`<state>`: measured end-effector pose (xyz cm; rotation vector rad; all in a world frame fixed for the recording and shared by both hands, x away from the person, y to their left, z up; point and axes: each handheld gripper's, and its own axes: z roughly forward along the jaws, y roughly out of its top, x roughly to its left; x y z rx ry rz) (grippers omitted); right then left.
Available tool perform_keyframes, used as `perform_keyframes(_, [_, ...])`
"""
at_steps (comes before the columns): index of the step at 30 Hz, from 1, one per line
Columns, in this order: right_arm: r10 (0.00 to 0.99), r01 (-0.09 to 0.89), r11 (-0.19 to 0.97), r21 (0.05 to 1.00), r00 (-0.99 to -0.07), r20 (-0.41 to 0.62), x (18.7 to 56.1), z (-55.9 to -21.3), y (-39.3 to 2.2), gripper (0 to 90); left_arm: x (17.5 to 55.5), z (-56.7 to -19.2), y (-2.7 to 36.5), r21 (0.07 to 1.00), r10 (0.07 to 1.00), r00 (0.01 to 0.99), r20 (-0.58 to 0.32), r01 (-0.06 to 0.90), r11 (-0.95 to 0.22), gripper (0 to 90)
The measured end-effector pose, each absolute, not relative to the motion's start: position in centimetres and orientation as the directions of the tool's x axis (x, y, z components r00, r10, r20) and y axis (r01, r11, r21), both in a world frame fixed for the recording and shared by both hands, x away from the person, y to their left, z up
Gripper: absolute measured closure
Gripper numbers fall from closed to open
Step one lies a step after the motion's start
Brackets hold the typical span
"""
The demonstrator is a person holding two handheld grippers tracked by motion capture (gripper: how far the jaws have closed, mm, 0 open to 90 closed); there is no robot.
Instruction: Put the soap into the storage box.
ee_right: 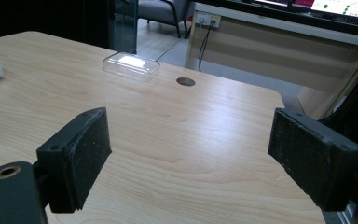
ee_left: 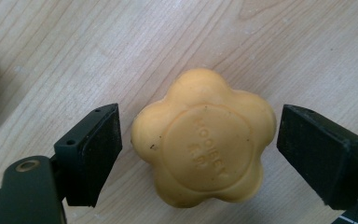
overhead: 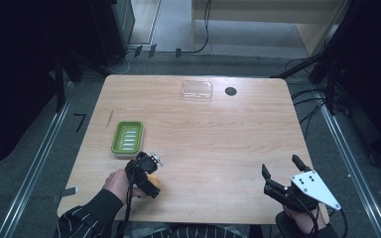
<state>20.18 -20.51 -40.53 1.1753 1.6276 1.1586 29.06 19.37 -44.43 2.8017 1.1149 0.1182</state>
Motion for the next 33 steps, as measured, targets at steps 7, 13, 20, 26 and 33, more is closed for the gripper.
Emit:
perform_keyframes(7, [0.965, 0.231, 0.147, 0.962, -0.248, -0.088, 20.2, -40.5, -20.5, 13.2, 29.1, -44.7, 19.4, 0.126, 0.688, 0.725, 0.034, 0.679, -0.723, 18.8])
perform_keyframes(13, [0.965, 0.231, 0.147, 0.962, -0.247, -0.088, 20.2, -40.5, -20.5, 13.2, 29.1, -44.8, 19.3, 0.125, 0.686, 0.727, 0.033, 0.678, -0.725, 22.0])
perform_keyframes(20, [0.965, 0.23, 0.144, 0.963, -0.247, -0.085, 20.2, -40.5, -20.5, 13.3, 29.1, -45.1, 19.2, 0.116, 0.685, 0.728, 0.028, 0.678, -0.725, 24.5])
perform_keyframes(26, [0.965, 0.23, 0.144, 0.963, -0.247, -0.085, 20.1, -40.5, -20.6, 13.3, 29.0, -45.2, 19.2, 0.112, 0.693, 0.72, 0.024, 0.687, -0.718, 25.4])
perform_keyframes(33, [0.966, 0.229, 0.144, 0.963, -0.245, -0.086, 20.1, -40.5, -20.6, 13.3, 29.1, -45.6, 19.3, 0.106, 0.694, 0.72, 0.022, 0.688, -0.717, 25.4])
